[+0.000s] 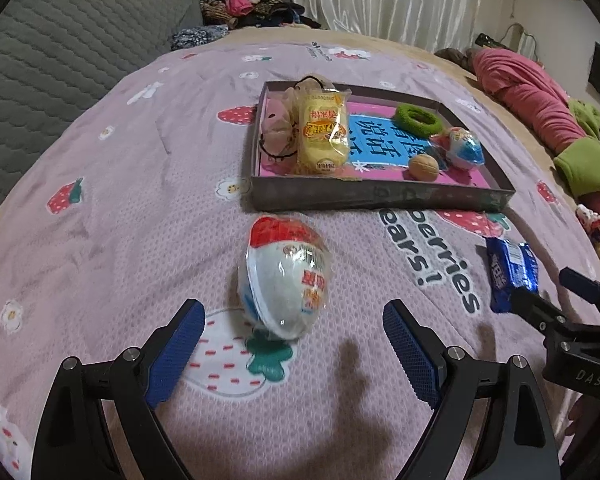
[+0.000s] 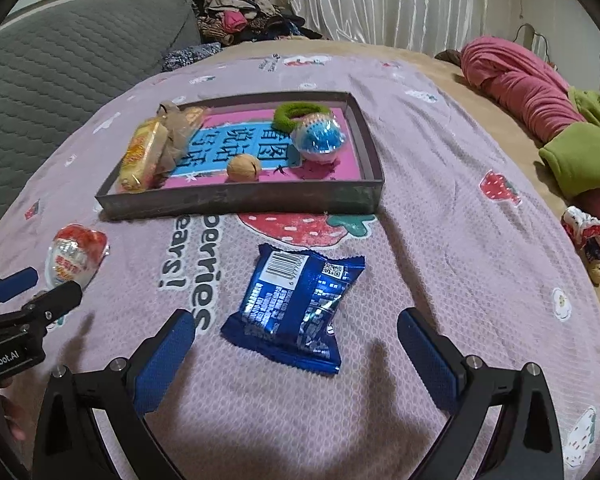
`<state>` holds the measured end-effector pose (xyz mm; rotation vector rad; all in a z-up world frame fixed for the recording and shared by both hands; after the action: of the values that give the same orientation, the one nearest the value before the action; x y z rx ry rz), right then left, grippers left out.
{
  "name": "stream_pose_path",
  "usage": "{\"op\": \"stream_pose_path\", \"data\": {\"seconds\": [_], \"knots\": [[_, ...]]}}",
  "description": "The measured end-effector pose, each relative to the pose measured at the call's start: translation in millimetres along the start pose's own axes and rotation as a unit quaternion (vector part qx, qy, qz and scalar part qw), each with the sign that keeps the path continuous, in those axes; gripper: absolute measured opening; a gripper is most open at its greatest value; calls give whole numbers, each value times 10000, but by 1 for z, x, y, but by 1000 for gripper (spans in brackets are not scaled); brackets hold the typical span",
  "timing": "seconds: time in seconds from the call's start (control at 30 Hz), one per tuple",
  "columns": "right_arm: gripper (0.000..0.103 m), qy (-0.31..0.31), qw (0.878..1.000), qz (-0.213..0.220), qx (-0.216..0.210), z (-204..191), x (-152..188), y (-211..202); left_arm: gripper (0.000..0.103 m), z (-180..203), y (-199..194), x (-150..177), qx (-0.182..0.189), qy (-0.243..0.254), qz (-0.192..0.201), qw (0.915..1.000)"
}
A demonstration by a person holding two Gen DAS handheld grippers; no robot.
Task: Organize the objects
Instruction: 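Grasp the white-red egg with the left gripper while the right gripper grasps the blue biscuit packet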
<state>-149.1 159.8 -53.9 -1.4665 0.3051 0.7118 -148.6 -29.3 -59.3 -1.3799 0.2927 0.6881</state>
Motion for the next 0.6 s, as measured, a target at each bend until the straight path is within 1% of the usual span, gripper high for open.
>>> {"op": "stream_pose_path", "data": {"seconds": [0.17, 0.33, 0.43, 0.53, 0.6], "knots": [[102, 73, 9999, -100, -49, 2, -1, 14, 91, 0, 14, -5, 8, -59, -82, 9999], [102, 106, 9998, -170, -92, 3, -2, 24, 91, 2, 24, -11, 19, -97, -71, 9999], [102, 163, 9996, -172, -140, 3, -3, 29, 91, -2, 27, -15, 117, -230, -60, 9996], [102, 191, 9995, -170, -160, 2, -4, 31, 91, -3, 32, -19, 74, -240, -79, 9997], [96, 197, 9995, -163, -163, 2, -5, 31, 91, -3, 34, -21, 81, -249, -59, 9996]]}}
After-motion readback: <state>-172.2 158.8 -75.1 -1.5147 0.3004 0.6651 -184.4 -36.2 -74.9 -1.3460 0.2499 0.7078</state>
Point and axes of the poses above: each gripper's, at about its wrist camera, not at the fingertips, and y roughly the way its jaws point, z to its right, x to its underside, the point moved 2 cm from there along y, roughly the way its jaws point, and after that the axes turned 14 degrees about -y, right-handed, at the moved point
